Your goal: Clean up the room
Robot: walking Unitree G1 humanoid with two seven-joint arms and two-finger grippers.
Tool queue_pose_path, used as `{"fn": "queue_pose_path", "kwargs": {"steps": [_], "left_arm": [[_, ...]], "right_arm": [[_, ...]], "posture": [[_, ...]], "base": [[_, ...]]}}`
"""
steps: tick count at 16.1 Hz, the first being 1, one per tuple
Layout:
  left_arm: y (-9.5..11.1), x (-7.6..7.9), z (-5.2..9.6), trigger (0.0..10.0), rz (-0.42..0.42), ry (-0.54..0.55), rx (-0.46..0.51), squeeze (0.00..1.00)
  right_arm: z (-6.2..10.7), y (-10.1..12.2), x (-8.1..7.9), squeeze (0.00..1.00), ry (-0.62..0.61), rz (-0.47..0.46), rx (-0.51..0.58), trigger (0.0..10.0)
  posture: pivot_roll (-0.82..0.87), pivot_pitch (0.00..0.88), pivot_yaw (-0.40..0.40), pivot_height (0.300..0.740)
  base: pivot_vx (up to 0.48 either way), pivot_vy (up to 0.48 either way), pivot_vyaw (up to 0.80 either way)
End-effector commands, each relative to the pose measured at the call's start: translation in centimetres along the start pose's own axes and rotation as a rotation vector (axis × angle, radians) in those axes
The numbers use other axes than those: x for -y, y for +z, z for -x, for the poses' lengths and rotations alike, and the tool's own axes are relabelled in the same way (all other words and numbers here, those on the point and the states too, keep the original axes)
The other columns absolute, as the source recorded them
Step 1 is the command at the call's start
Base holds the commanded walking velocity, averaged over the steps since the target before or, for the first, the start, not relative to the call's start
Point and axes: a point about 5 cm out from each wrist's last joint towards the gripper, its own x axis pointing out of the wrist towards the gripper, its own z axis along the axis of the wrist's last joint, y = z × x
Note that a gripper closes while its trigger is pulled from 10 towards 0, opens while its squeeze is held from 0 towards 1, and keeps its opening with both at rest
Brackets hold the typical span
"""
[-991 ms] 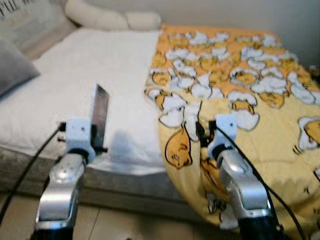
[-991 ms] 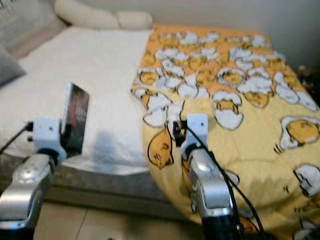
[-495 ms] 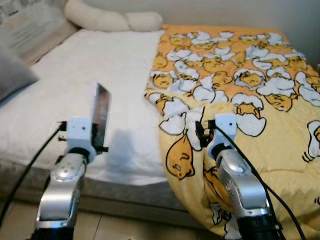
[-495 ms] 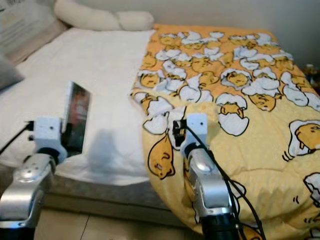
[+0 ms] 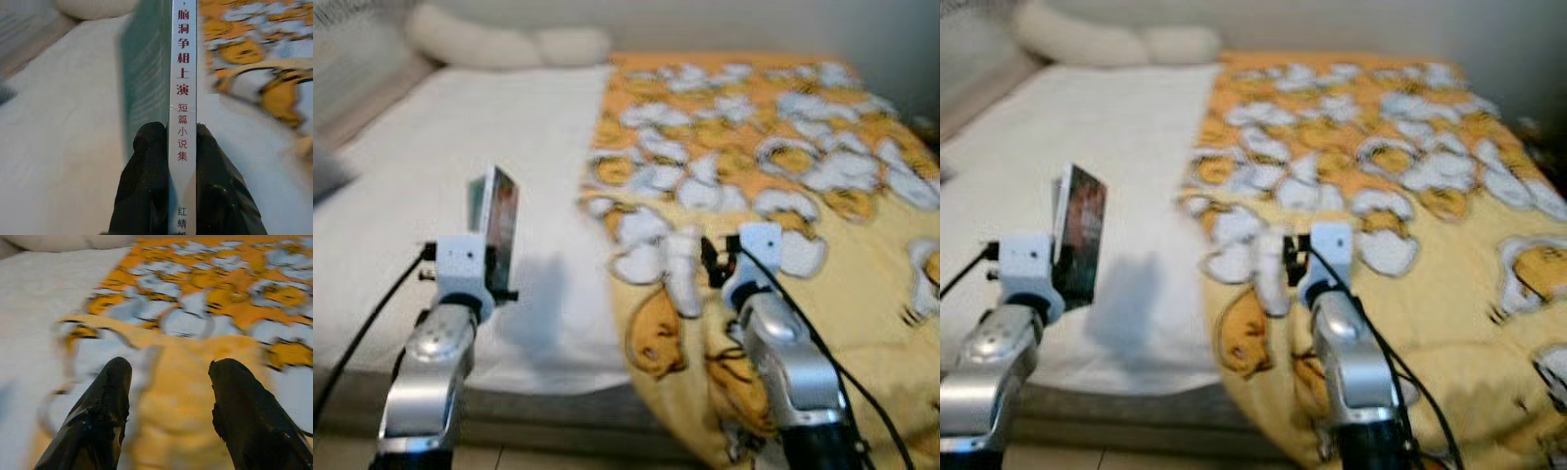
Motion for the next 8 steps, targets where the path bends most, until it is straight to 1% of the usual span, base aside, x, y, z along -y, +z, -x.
{"fn": "queue_pose_path", "kwargs": {"steps": [1, 2, 4, 8], "left_arm": [[1.03, 0.92, 0.06, 10.0, -0.006, -0.037, 0.052, 0.0], [0.98, 0.93, 0.07, 10.0, -0.006, -0.036, 0.048, 0.0], [0.93, 0.9, 0.05, 10.0, -0.006, -0.035, 0.043, 0.0], [0.94, 0.92, -0.01, 10.0, -0.013, -0.037, 0.042, 0.0]], "right_arm": [[0.1, 0.1, 0.46, 0.0, -0.022, -0.005, 0.005, 10.0], [0.11, 0.09, 0.46, 0.0, -0.022, -0.008, 0.005, 10.0], [0.1, 0.06, 0.42, 0.0, -0.021, -0.013, 0.003, 10.0], [0.08, -0.03, 0.4, 0.0, -0.018, -0.01, -0.001, 10.0]], "posture": [[-0.04, 0.0, 0.041, 0.74], [-0.04, 0.0, 0.042, 0.74], [-0.04, 0.0, 0.041, 0.74], [-0.04, 0.0, 0.043, 0.74]], "base": [[0.0, 0.0, -0.8], [0.0, 0.0, -0.78], [0.0, 0.362, -0.73], [0.0, 0.389, 0.0]]}}
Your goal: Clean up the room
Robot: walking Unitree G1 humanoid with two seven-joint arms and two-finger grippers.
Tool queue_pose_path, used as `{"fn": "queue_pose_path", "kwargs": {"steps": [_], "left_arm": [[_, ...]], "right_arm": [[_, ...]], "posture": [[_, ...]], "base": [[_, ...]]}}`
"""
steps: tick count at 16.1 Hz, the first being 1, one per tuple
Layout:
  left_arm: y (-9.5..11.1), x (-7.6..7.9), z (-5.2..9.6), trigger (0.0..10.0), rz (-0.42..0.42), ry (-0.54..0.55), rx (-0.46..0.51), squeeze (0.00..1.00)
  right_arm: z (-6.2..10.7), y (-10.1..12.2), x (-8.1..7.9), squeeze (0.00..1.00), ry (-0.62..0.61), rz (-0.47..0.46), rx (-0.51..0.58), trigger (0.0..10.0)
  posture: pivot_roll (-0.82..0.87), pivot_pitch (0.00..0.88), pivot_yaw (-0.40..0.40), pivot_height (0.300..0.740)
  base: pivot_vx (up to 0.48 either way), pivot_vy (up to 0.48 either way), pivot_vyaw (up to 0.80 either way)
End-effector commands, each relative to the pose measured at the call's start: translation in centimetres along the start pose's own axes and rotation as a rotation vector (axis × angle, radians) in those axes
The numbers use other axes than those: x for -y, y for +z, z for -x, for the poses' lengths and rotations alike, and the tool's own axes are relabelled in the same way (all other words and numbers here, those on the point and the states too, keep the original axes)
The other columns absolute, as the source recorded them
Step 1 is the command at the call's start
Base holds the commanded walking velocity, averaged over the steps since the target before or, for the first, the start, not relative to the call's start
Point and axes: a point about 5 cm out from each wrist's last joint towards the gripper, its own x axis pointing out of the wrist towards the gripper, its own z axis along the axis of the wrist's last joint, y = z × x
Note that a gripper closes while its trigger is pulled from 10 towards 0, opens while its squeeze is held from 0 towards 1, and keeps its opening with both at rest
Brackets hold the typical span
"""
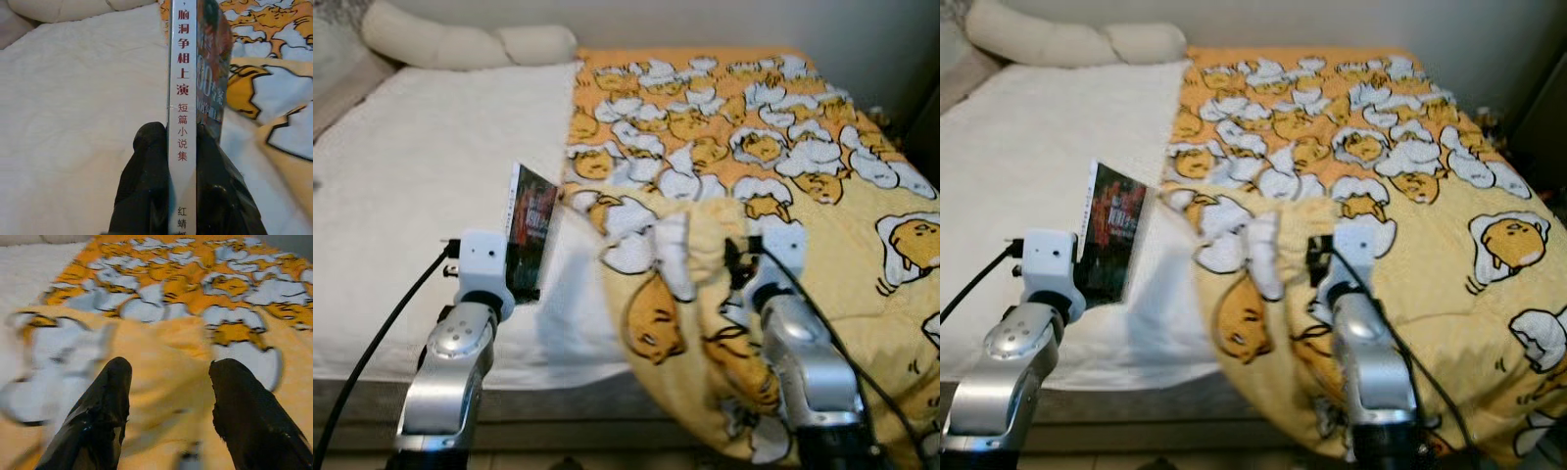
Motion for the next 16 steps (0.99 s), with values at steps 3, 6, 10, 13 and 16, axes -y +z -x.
{"fn": "queue_pose_path", "kwargs": {"steps": [3, 6, 10, 13, 16], "left_arm": [[1.02, -0.33, -0.11, 10.0, -0.017, 0.011, 0.042, 0.0], [1.06, -0.3, -0.1, 10.0, -0.022, 0.007, 0.044, 0.0], [1.07, -0.25, -0.06, 10.0, -0.025, 0.004, 0.043, 0.0], [1.05, -0.24, -0.05, 10.0, -0.023, 0.003, 0.043, 0.0], [1.06, -0.26, -0.08, 10.0, -0.024, 0.002, 0.045, 0.0]], "right_arm": [[-0.04, 0.18, -0.22, 0.0, 0.015, 0.011, 0.006, 10.0], [-0.05, 0.16, -0.24, 0.0, 0.016, 0.008, 0.005, 10.0], [0.01, 0.07, -0.25, 0.0, 0.017, 0.003, 0.0, 10.0], [0.04, -0.03, -0.35, 0.0, 0.02, 0.005, -0.004, 10.0], [0.04, -0.08, -0.41, 0.0, 0.025, 0.01, -0.004, 10.0]], "posture": [[-0.04, 0.0, 0.043, 0.74], [-0.04, 0.0, 0.044, 0.74], [-0.03, 0.0, 0.041, 0.74], [-0.03, 0.0, 0.039, 0.74], [-0.03, 0.0, 0.037, 0.74]], "base": [[0.0, 0.381, 0.0], [0.0, 0.364, 0.0], [0.0, 0.265, 0.0], [0.0, 0.264, 0.0], [0.0, 0.274, 0.0]]}}
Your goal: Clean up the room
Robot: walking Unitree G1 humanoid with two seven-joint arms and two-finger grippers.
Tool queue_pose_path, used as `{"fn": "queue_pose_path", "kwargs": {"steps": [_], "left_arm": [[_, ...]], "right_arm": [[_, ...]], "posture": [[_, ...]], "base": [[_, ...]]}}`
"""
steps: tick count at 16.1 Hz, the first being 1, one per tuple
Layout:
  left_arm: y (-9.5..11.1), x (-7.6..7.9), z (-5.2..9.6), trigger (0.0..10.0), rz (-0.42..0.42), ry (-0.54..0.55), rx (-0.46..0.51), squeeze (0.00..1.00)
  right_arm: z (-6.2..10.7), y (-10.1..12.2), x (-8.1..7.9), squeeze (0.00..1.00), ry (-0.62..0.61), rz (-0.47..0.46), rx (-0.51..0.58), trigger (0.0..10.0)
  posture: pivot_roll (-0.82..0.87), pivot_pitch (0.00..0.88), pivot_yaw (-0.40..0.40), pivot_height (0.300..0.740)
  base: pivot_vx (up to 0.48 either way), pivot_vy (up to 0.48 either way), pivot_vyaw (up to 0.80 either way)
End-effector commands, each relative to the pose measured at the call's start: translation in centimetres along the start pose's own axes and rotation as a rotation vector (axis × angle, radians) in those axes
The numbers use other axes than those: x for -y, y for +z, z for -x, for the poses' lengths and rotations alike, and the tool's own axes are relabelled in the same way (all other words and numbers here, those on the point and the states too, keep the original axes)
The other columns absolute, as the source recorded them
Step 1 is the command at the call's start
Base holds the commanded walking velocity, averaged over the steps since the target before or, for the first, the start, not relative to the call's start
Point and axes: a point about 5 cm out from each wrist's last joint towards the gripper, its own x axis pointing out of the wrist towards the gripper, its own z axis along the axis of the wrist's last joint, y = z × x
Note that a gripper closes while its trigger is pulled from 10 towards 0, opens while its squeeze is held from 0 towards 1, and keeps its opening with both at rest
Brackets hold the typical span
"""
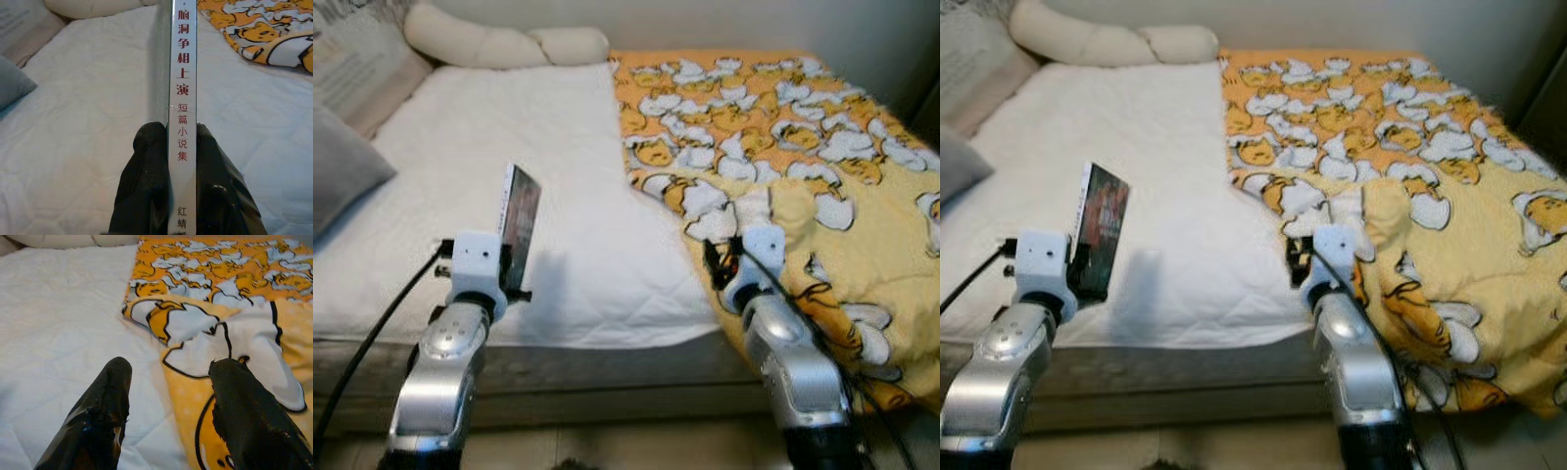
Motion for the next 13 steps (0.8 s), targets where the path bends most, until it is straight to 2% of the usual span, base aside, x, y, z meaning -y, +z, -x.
{"fn": "queue_pose_path", "kwargs": {"steps": [1, 13], "left_arm": [[1.05, -0.24, -0.07, 10.0, -0.016, 0.006, 0.045, 0.0], [0.99, -0.32, 0.07, 10.0, -0.023, -0.002, 0.049, 0.0]], "right_arm": [[0.08, -0.12, -0.06, 0.0, 0.001, -0.01, -0.004, 10.0], [0.31, -0.47, -0.28, 0.0, 0.017, -0.017, -0.013, 10.0]], "posture": [[-0.03, 0.0, 0.036, 0.74], [-0.03, 0.0, 0.033, 0.74]], "base": [[0.0, 0.277, 0.0], [0.0, 0.278, 0.0]]}}
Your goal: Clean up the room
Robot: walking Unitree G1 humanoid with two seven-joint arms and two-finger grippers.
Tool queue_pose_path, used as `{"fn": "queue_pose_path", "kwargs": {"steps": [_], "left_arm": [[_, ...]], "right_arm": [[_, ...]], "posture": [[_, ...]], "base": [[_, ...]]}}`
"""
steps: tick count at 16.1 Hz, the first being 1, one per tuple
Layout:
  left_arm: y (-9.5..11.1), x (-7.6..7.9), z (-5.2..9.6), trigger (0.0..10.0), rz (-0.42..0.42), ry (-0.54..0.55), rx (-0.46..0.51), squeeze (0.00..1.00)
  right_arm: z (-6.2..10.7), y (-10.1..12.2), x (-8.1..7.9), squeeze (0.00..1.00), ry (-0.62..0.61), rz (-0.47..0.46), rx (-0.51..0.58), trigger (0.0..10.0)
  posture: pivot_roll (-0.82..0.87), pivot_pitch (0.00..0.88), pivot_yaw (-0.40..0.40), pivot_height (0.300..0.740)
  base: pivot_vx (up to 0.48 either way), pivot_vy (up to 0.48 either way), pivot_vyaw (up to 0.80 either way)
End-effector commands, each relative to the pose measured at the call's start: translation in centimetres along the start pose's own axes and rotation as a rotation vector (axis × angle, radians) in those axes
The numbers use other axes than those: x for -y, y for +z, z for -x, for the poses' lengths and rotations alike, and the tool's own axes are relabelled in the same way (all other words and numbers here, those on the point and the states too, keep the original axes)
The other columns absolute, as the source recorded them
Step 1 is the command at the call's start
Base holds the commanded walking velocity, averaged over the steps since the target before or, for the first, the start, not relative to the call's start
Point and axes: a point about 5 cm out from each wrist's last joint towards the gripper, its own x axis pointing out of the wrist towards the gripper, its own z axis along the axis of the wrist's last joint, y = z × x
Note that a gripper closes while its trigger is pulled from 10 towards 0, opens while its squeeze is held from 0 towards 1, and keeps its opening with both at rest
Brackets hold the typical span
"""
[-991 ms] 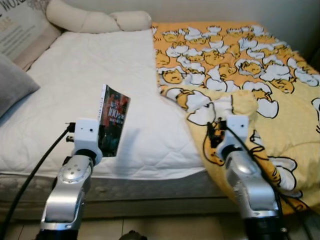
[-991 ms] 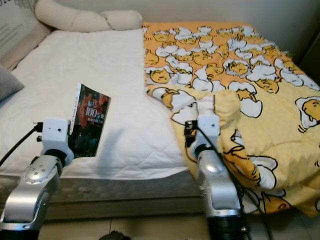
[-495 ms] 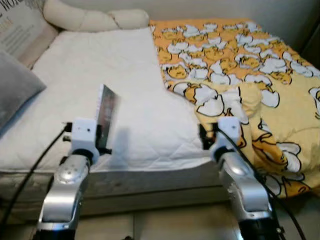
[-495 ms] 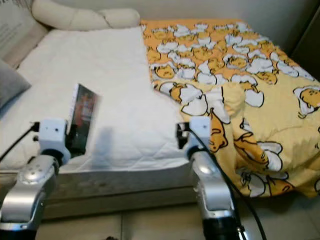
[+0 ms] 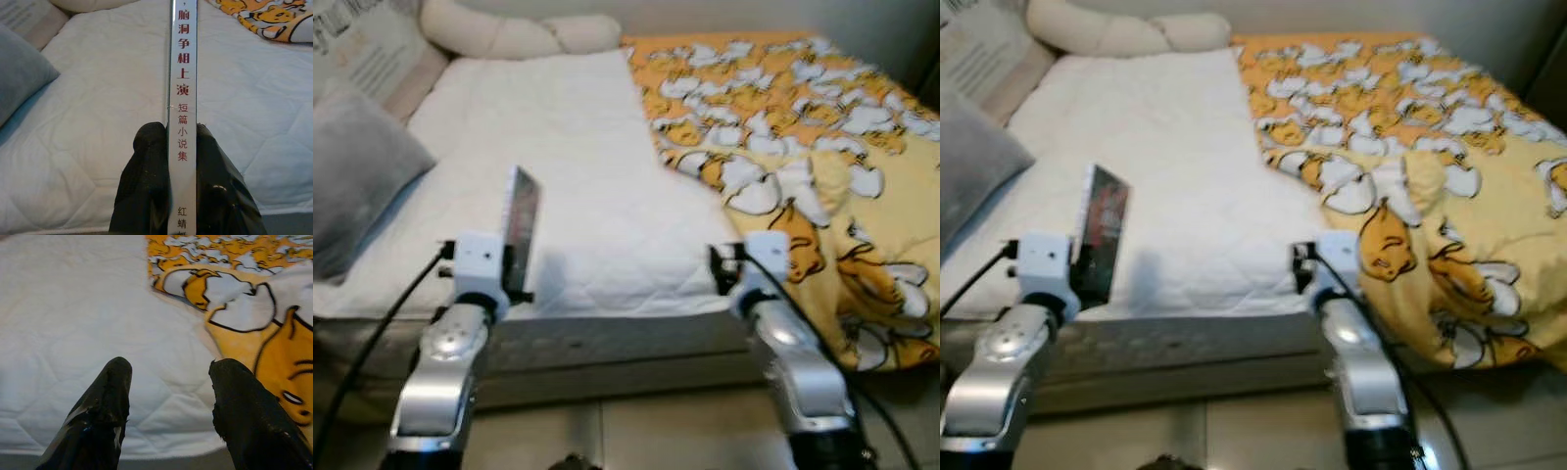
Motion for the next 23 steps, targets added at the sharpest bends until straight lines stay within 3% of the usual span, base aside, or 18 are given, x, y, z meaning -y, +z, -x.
{"fn": "queue_pose_path", "kwargs": {"steps": [1, 14, 17, 23], "left_arm": [[1.0, -0.3, 0.0, 10.0, -0.014, 0.006, 0.046, 0.0], [1.0, -0.3, 0.0, 10.0, -0.014, 0.006, 0.046, 0.0], [2.0, -0.4, -0.1, 10.0, -0.012, 0.004, 0.102, 0.0], [1.8, -0.8, -0.3, 10.0, -0.038, 0.018, 0.073, 0.0]], "right_arm": [[-0.1, 0.3, -0.5, 0.0, 0.016, -0.012, 0.012, 10.0], [0.0, 0.3, -0.5, 0.0, 0.018, -0.014, 0.011, 10.0], [-0.1, 0.2, -1.0, 0.0, 0.056, -0.035, 0.001, 10.0], [-0.2, 0.4, -2.0, 0.0, 0.133, 0.021, 0.004, 10.0]], "posture": [[-0.03, 0.0, 0.033, 0.74], [-0.03, 0.0, 0.033, 0.74], [-0.01, 0.0, 0.036, 0.74], [-0.02, 0.0, 0.042, 0.74]], "base": [[0.0, 0.277, 0.0], [0.0, 0.277, 0.0], [0.0, 0.0, 0.0], [0.045, 0.0, 0.13]]}}
